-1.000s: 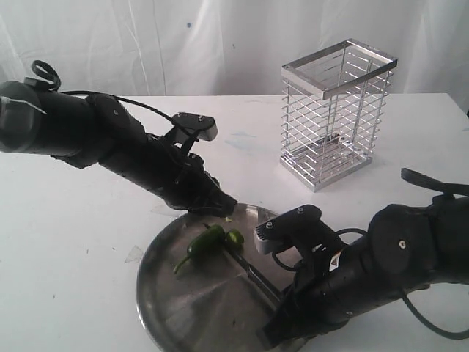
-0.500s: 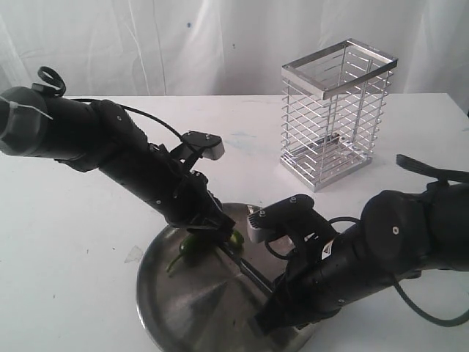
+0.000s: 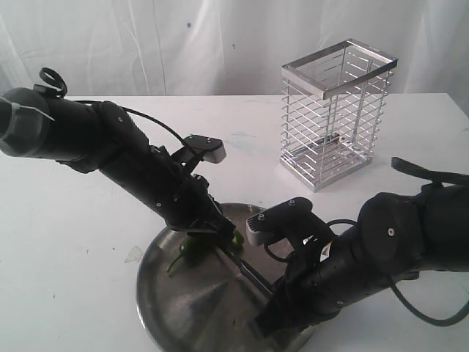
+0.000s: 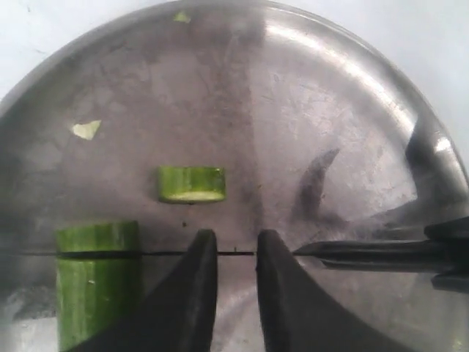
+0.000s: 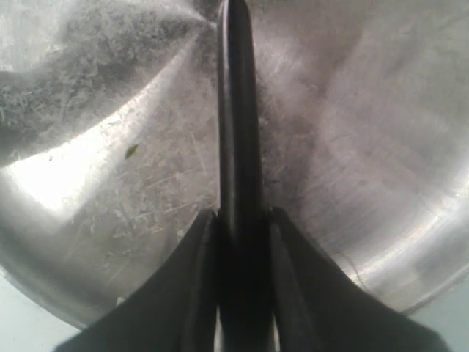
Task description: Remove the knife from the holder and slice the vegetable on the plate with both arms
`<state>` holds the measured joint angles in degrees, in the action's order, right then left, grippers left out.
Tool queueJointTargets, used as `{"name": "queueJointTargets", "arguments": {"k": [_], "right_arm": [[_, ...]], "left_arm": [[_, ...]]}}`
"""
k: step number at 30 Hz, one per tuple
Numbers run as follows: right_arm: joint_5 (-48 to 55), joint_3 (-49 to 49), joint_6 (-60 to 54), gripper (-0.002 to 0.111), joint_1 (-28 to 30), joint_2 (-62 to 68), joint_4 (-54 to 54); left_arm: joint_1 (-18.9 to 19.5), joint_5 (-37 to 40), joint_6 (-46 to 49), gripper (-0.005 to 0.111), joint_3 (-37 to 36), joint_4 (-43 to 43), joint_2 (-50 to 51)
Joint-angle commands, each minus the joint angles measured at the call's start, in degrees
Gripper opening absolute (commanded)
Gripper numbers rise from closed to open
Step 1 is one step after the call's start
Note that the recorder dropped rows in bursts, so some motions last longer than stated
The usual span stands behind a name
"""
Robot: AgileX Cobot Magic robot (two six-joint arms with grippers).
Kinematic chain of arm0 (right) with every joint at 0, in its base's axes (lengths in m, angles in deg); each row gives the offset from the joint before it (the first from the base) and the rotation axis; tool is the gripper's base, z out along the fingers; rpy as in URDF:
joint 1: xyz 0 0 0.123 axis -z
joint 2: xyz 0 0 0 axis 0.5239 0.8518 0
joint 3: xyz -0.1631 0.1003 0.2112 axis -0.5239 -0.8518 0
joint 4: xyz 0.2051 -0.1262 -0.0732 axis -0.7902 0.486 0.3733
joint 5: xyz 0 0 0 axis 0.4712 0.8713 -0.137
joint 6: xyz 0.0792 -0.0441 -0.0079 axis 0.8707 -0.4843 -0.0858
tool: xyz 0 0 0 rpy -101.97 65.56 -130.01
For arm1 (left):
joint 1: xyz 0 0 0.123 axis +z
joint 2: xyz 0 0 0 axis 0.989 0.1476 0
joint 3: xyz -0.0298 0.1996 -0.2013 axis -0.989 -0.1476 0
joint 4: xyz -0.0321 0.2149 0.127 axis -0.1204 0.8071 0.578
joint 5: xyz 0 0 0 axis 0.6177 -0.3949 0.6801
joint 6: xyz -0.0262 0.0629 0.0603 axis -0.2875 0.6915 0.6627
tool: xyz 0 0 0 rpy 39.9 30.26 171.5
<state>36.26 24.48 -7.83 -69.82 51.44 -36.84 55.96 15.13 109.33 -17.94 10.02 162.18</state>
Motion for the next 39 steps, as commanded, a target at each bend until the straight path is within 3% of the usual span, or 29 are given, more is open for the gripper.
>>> {"name": "queueJointTargets", "arguments": {"k": [1, 6, 17, 32, 39], "right_arm": [[-0.96, 0.55, -0.46, 0.0, -0.01, 0.13, 0.09], [-1.04, 0.66, -0.46, 0.0, -0.01, 0.13, 0.09], [-0.34, 0.66, -0.46, 0.0, -0.01, 0.13, 0.09], [-1.62, 0.66, 1.08, 0.0, 0.1, 0.13, 0.55], [-0.26, 0.66, 7.81, 0.0, 2.93, 0.13, 7.62]], "left_arm": [[-2.32, 1.54, 0.23, 0.026, -0.44, 1.74, 4.04], [-3.06, -0.02, -1.88, 0.026, -0.33, 3.77, 5.84], [-0.47, -2.76, -1.74, 0.026, -0.32, 5.7, -9.78], [-0.26, -3.07, -5.18, 0.026, -3.73, 11.2, -9.56], [-0.26, -1.21, -5.47, 0.026, -3.73, 11.54, -9.56]]}}
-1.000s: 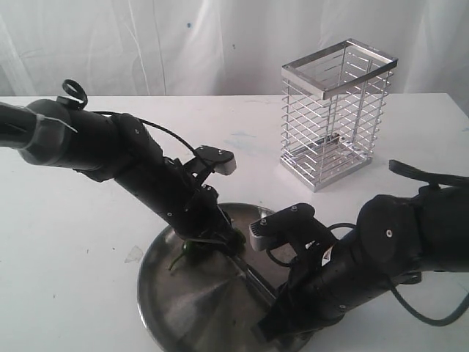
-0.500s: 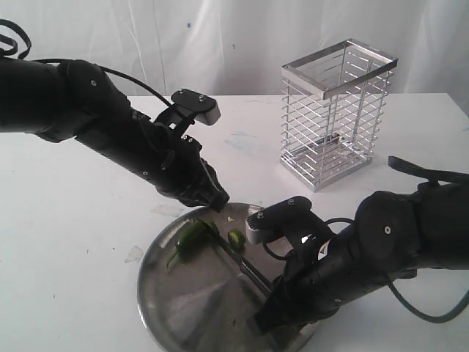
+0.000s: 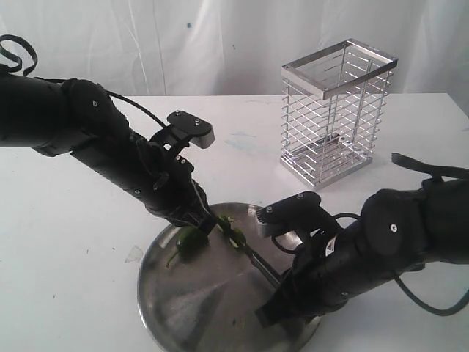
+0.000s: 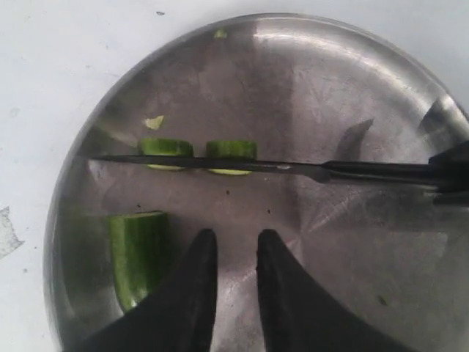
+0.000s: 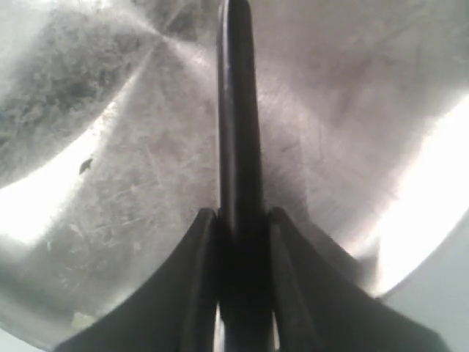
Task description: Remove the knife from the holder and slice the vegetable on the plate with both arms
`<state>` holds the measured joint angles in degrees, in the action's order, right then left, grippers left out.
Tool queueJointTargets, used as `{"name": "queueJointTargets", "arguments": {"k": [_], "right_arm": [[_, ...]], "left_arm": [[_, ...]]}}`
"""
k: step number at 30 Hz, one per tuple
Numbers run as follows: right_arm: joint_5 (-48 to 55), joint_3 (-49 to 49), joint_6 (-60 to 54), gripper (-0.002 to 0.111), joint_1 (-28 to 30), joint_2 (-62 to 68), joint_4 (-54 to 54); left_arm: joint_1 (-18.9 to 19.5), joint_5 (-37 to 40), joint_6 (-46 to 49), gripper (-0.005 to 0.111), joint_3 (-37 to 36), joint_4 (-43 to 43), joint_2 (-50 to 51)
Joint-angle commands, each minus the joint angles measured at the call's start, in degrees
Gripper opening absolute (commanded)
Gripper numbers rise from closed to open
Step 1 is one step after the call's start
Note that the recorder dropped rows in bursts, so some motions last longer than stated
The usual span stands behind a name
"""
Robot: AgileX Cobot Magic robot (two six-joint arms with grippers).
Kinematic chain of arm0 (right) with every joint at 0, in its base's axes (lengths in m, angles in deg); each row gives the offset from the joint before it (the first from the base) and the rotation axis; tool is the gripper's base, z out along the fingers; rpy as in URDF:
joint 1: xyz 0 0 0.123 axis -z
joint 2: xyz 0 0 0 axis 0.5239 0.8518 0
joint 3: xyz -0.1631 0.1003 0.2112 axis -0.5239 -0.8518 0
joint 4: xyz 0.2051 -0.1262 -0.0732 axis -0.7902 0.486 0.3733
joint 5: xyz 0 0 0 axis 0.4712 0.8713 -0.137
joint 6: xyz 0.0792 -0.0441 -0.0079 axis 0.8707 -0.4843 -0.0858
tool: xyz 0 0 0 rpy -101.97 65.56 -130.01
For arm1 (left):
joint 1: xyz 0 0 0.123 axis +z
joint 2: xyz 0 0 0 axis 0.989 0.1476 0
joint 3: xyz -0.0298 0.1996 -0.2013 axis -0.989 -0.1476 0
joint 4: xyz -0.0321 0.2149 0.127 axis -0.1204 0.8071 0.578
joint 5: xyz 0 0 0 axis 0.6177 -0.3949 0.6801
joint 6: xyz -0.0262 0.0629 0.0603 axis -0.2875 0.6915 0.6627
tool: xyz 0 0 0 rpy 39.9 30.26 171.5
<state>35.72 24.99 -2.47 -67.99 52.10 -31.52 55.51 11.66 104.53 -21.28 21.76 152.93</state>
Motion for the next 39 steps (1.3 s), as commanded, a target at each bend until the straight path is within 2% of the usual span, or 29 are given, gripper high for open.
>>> {"name": "queueJointTargets", "arguments": {"k": [1, 9, 12, 15, 31, 34, 39], "right_arm": [[0.62, 0.15, 2.43, 0.0, 1.1, -0.66, 2.3], [1.07, -0.2, 2.43, 0.0, 0.99, -5.6, 1.44], [3.55, -0.2, 1.97, 0.0, 0.9, -5.57, -2.23], [4.1, -0.2, 1.83, 0.0, -0.65, -5.35, -2.86], [-2.61, -0.2, 2.24, 0.0, -2.41, 1.2, -3.12], [-3.84, -0.2, 2.24, 0.008, -2.41, 1.44, -3.12], [-6.72, -0.2, 2.54, 0.033, -2.41, 1.31, -3.12]], "left_arm": [[0.19, 2.39, -0.67, 0.026, -0.39, -0.19, -0.3], [0.19, 2.54, -1.51, 0.026, -0.39, -0.36, -5.22], [0.19, 2.92, -1.73, 0.026, -0.39, -0.36, -8.03], [0.19, 3.97, -1.73, 0.026, -0.39, -0.36, -9.48], [0.19, 6.8, -3.17, 0.026, -0.39, -0.36, -11.78], [0.19, 6.8, -3.17, 0.029, -0.39, -0.36, -12.53], [0.19, 7.05, -3.34, 0.042, -0.39, -0.36, -14.6]]}}
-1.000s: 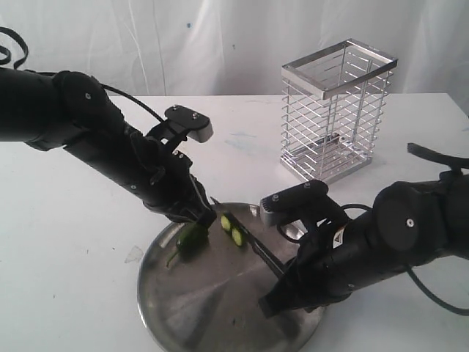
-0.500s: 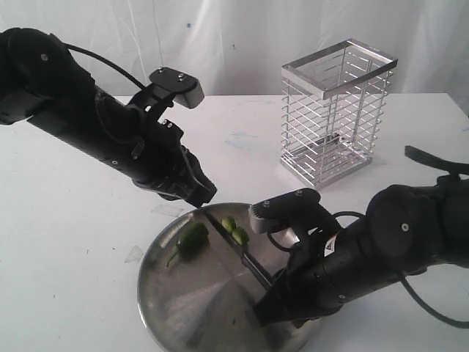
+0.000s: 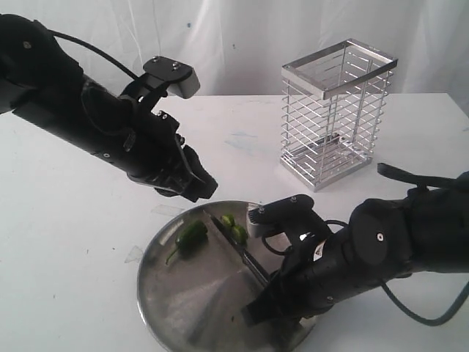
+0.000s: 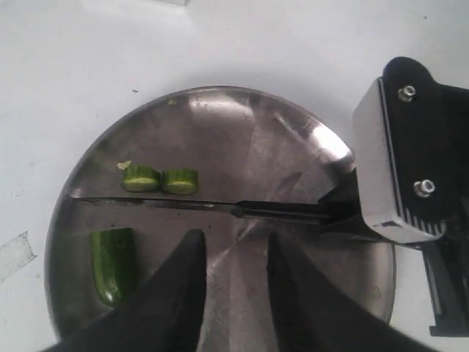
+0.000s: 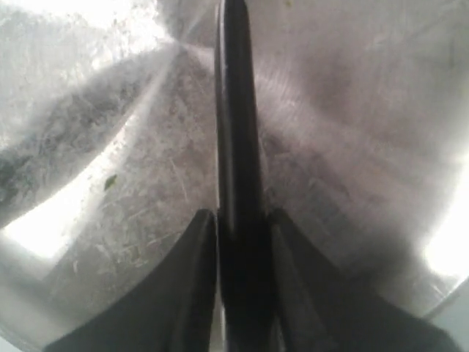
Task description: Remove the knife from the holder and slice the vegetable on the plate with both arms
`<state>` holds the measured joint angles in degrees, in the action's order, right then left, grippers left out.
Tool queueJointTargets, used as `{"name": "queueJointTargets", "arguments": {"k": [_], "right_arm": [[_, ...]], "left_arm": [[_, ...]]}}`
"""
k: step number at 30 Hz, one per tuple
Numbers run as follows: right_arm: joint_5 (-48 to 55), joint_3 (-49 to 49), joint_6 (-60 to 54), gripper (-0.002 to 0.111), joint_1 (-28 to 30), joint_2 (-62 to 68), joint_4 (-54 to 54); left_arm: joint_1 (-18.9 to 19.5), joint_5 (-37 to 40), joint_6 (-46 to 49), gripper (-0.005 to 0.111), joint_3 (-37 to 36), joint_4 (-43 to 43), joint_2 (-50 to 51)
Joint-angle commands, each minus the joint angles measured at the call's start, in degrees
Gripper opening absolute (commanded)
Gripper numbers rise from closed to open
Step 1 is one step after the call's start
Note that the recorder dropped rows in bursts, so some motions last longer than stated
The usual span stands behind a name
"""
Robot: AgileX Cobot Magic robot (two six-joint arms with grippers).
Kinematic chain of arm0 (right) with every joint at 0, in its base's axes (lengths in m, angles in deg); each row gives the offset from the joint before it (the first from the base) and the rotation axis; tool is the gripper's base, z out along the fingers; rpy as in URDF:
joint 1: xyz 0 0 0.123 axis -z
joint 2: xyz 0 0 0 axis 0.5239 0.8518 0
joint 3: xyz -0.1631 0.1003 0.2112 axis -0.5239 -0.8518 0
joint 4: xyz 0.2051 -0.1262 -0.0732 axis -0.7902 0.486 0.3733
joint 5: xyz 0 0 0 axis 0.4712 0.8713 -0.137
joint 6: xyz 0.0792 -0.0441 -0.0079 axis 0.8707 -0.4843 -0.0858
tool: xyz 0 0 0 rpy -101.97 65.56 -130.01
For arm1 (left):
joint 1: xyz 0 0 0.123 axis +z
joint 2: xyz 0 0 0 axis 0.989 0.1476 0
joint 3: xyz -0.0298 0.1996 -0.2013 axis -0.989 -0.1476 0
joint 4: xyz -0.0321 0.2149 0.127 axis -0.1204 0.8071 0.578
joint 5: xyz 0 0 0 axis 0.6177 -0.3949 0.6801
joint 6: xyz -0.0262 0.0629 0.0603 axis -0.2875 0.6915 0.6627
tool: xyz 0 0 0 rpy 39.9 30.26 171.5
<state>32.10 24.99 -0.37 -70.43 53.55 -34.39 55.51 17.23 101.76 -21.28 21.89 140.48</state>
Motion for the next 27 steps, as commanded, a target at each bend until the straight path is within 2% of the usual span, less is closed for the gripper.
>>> {"name": "queueJointTargets", "arguments": {"k": [1, 8, 14, 17, 22, 27], "right_arm": [[-3.58, -0.2, 1.06, 0.036, 0.02, -0.41, -0.25], [-3.55, -0.2, 1.47, 0.04, 0.02, -5.12, -0.33], [-5.57, -4.47, 2.49, 0.039, -0.11, -16.0, -1.16], [-9.02, -9.06, 3.4, 0.03, -0.11, -25.41, -2.21], [-12.86, -17.2, 4.24, 0.0, -0.11, -43.1, -2.76], [-14.93, -20.29, 4.24, 0.0, -0.11, -59.39, -2.76]], "left_arm": [[0.19, 1.59, -0.89, 0.043, -0.39, -0.5, -2.75], [0.19, 1.84, -1.87, 0.043, -0.39, -0.5, -8.32], [0.19, 5.3, -3.41, 0.042, -0.52, -0.5, -15.76], [0.19, 4.83, -5.85, 0.035, -3.33, -0.5, -20.85], [0.19, -0.68, -8.51, 0.016, -13.8, -2.64, -31.29], [0.19, -9.17, -8.56, 0.0, -22.2, -7.27, -39.74]]}}
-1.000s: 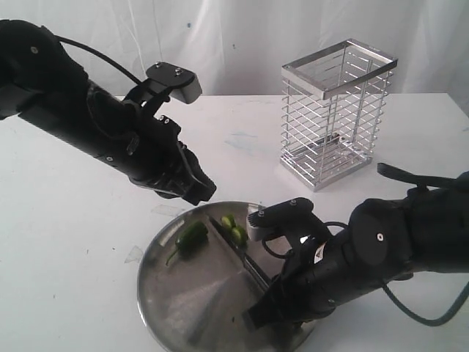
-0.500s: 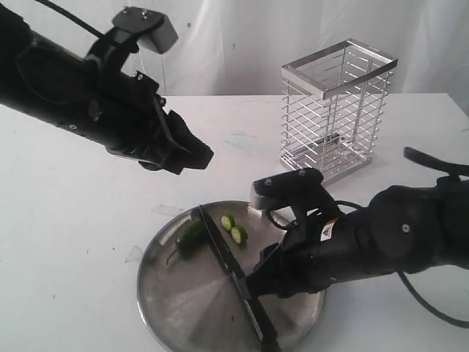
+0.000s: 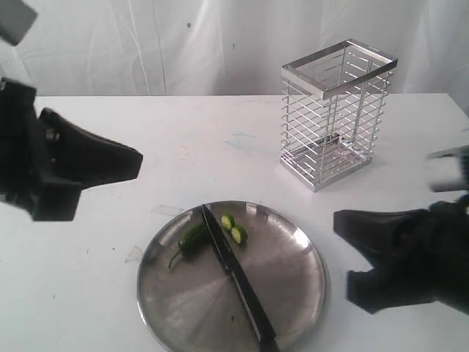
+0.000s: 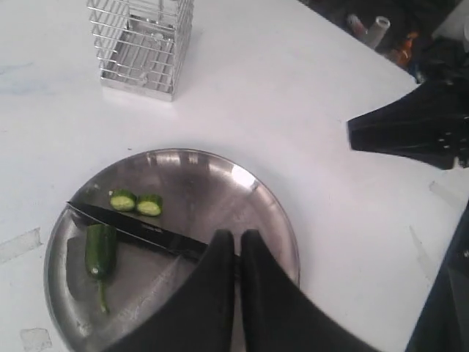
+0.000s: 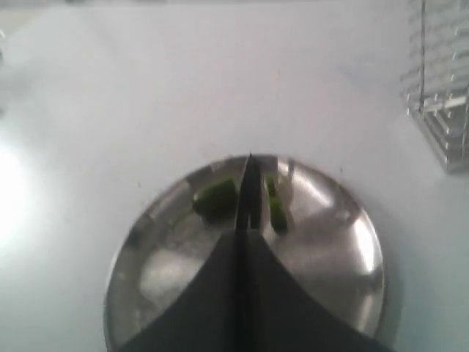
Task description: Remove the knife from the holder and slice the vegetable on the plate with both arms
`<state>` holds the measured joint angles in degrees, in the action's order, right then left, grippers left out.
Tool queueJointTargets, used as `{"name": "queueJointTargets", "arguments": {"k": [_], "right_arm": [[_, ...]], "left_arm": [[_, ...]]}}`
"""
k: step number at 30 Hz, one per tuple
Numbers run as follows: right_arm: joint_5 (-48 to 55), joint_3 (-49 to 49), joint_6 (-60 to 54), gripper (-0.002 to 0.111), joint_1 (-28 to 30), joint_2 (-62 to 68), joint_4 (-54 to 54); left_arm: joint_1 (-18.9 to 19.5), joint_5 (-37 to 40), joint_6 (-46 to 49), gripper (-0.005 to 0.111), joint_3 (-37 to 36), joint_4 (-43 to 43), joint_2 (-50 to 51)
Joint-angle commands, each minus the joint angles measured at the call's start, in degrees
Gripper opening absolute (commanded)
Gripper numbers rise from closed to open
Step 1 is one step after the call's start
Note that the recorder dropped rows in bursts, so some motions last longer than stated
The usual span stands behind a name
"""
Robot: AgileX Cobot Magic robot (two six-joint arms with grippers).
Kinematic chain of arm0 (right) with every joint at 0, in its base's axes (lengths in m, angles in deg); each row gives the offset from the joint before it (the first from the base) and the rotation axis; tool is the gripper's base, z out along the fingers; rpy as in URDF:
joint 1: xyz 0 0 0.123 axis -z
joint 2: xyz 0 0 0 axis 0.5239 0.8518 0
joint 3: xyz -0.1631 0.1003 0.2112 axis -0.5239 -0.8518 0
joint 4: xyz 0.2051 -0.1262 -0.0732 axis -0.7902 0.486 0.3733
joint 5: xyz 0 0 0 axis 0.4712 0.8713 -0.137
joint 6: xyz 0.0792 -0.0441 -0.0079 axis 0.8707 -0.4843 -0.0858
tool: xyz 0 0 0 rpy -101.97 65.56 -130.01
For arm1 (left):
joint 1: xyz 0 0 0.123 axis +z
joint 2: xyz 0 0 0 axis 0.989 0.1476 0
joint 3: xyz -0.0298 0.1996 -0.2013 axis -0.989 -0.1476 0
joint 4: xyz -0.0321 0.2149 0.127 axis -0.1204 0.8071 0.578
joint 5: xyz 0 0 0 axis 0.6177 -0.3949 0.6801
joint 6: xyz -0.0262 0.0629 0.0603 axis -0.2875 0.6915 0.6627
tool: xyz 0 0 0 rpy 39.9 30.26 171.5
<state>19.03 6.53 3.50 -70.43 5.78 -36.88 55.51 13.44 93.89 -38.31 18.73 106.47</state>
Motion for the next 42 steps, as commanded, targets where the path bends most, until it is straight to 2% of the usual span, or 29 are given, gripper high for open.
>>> {"name": "queueJointTargets", "arguments": {"k": [1, 6, 11, 20, 23, 25, 28, 30, 35, 38, 42], "right_arm": [[-1.47, -1.83, 0.36, 0.0, -0.11, -14.29, -0.27], [1.29, -1.83, 0.36, 0.0, -0.11, -24.06, -0.27], [1.29, -1.83, 0.36, 0.0, -0.11, -29.46, -0.27], [1.29, -1.83, 0.1, 0.0, -0.11, -32.03, -0.11], [-1.35, -3.3, -6.25, 0.0, -0.11, -32.36, 3.27], [-1.86, -6.51, -2.09, 0.0, 0.62, -33.41, 8.96], [-1.48, -12.4, 11.84, 0.0, 4.08, -36.54, 17.95], [-0.17, -15.48, 15.7, 0.0, 6.52, -39.16, 20.14], [2.97, -19.63, 15.43, 0.0, 10.71, -45.8, 20.14], [7.88, -19.63, 15.55, 0.0, 11.19, -45.8, 20.46], [8.4, -19.63, 15.55, 0.0, 11.19, -45.8, 20.35]], "left_arm": [[0.19, -5.51, -0.68, 0.0, -6.08, -4.34, -6.77], [0.19, -0.49, -1.31, 0.0, -7.43, -3.97, -9.16], [0.19, 0.54, -1.31, 0.0, -7.43, -3.97, -9.16], [0.19, 0.52, -1.2, 0.0, -7.43, -3.97, -9.16], [0.19, 0.52, -1.2, 0.0, -7.43, -3.97, -9.16], [0.19, 0.52, -1.2, 0.0, -7.43, -3.97, -9.16], [0.19, 0.52, -1.2, 0.0, -7.43, -3.97, -9.16], [0.19, 0.52, -1.2, 0.0, -7.43, -3.97, -9.16], [0.19, 0.52, -1.2, 0.0, -7.43, -3.97, -9.16], [0.19, 0.38, -1.2, 0.0, -7.43, -3.97, -9.16], [0.19, 0.54, -1.2, 0.0, -7.43, -3.97, -9.16]]}}
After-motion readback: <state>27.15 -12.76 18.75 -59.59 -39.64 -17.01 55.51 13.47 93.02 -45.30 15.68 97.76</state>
